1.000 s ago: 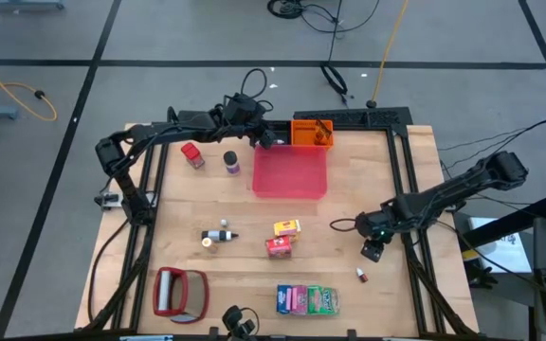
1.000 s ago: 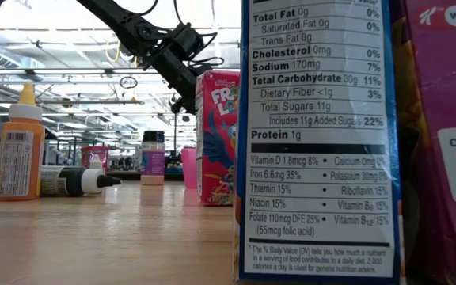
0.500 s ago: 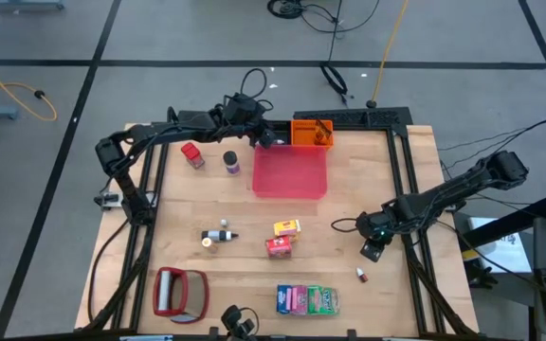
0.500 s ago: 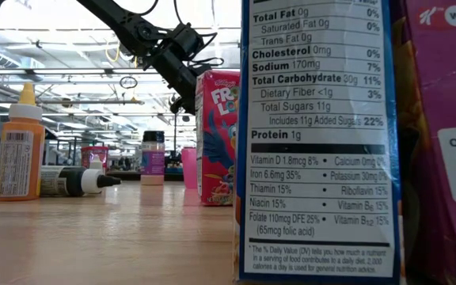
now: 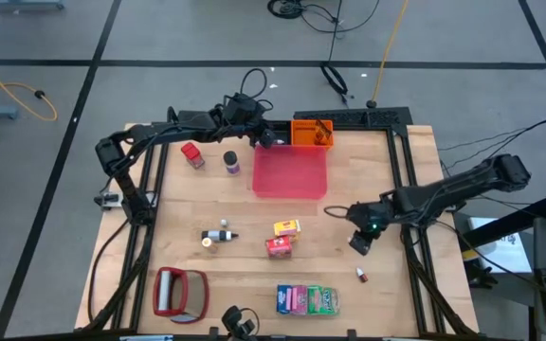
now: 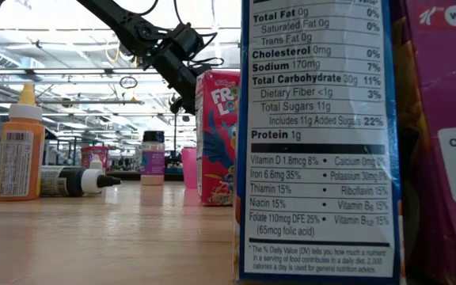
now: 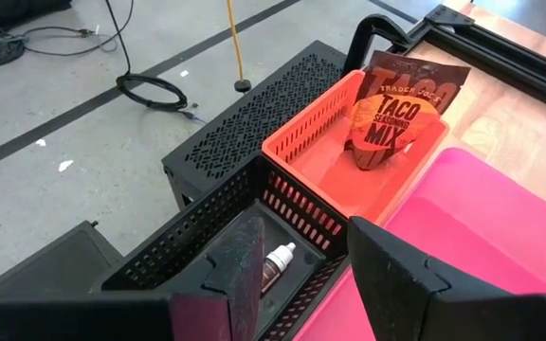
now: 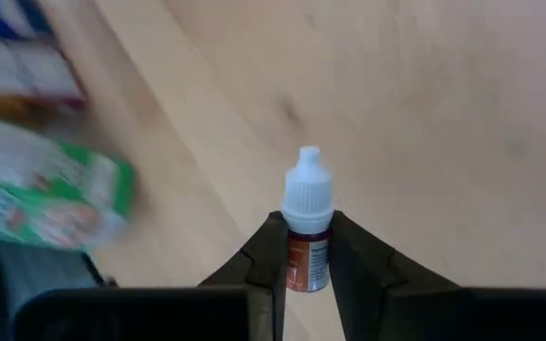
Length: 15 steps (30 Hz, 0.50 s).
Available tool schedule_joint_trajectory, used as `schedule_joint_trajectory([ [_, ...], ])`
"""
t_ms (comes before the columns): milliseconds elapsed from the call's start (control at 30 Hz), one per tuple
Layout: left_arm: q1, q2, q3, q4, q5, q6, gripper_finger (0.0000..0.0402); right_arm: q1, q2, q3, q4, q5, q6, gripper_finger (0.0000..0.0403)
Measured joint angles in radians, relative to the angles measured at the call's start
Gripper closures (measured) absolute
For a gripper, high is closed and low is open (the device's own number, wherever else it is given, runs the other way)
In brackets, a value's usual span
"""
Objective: Pick & Place Kitchen Items
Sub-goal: Put the small orange food coloring bottle into the black bin
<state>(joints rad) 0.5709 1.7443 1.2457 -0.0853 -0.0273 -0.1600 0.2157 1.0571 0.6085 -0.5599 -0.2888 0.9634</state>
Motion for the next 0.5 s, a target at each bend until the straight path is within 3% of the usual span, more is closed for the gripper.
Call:
schedule_joint_trajectory([
  [333, 0.000, 0.000, 0.000, 0.011, 0.001, -0.002, 0.0245, -0.140, -0.049, 0.199, 0.040, 0.130, -0.146, 0.0354],
  [500, 0.000, 0.000, 0.000, 0.011, 0.003, -0.003, 0.0245, -0.209, -0.049, 0.283, 0.173, 0.138, -0.243, 0.0354],
])
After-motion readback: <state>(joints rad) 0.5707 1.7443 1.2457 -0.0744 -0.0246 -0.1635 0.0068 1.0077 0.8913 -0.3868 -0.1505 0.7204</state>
